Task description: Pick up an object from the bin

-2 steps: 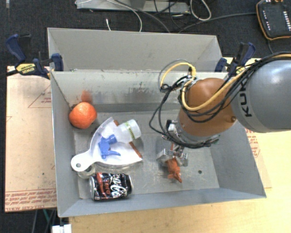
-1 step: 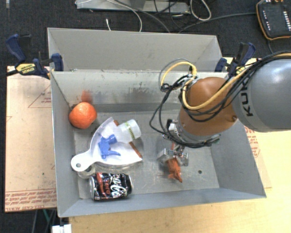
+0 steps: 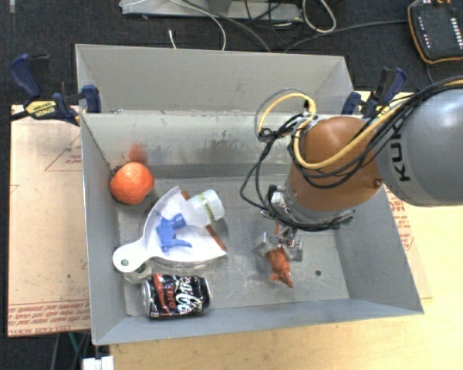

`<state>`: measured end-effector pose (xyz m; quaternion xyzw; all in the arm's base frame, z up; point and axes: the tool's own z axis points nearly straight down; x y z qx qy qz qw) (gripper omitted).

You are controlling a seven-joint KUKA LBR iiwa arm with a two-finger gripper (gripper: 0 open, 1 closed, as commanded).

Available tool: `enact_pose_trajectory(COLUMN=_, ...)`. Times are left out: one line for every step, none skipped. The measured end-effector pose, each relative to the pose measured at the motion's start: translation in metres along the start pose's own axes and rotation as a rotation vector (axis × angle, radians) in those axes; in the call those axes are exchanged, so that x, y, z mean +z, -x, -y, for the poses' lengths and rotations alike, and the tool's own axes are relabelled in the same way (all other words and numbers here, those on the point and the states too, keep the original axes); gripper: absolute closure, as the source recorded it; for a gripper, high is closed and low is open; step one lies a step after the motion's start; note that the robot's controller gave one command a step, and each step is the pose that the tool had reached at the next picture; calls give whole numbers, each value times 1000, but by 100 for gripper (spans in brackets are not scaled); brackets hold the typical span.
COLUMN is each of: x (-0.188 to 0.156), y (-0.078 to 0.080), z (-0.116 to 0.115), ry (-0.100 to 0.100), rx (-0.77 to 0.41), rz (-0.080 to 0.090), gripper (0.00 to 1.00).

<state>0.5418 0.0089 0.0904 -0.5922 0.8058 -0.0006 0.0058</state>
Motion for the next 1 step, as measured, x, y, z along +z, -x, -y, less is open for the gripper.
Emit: enact_pose_trajectory(x=-20, y=0, z=1, ry=-3, rx=0, rz=1, gripper=100)
